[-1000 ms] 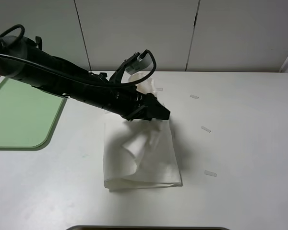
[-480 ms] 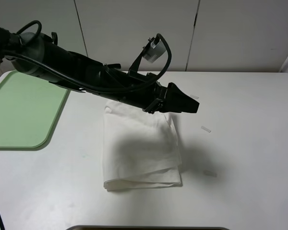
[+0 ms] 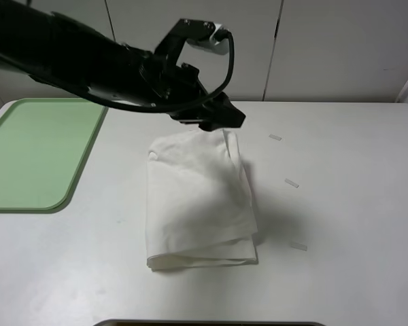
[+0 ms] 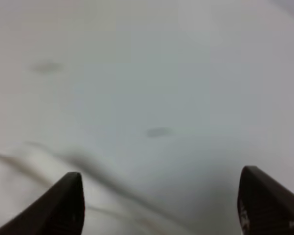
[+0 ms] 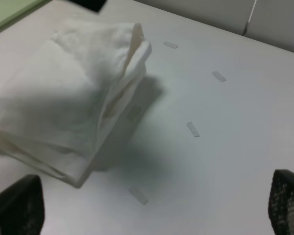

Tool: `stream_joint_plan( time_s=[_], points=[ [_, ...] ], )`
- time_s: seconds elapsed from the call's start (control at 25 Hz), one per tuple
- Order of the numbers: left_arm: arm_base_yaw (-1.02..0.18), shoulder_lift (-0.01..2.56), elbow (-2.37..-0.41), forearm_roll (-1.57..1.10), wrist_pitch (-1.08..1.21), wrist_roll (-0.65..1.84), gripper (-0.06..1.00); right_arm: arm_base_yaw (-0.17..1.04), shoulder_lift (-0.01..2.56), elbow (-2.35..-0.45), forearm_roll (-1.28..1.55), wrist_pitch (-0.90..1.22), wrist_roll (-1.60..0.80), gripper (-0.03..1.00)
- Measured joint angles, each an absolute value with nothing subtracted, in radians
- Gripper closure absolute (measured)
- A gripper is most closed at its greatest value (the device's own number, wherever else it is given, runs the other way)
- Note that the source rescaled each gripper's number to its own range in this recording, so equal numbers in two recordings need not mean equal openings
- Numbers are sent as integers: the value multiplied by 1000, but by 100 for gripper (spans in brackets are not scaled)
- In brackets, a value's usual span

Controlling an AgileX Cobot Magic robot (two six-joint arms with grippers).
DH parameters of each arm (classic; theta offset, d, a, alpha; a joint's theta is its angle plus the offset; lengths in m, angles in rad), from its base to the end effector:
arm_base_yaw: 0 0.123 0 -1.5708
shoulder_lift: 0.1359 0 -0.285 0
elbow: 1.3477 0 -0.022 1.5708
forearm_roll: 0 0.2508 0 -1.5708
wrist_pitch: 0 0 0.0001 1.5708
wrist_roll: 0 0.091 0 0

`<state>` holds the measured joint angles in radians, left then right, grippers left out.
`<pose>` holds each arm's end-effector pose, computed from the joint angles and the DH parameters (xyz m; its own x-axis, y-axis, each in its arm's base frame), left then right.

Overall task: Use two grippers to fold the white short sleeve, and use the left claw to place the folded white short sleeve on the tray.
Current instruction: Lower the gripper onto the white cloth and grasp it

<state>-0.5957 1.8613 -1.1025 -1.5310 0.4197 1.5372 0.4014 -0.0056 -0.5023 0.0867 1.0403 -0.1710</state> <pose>0.3036 -0.2507 0.1908 -0.5188 0.3626 -0.7742 0.7778 0.5762 -0.2513 -0.0075 0.0042 0.2798 -0.3346 -0.2793 -0.9000 -0.4981 0.8632 -0.0827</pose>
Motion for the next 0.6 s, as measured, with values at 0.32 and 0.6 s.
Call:
stream_joint_plan(
  time_s=[0.32, 0.6],
  points=[
    [-596, 1598, -1071, -906, 118, 1055, 29, 401, -6, -502, 87, 1040, -171, -3],
    [-596, 1370, -940, -62, 18, 212, 27, 401, -6, -502, 87, 1040, -171, -3]
  ],
)
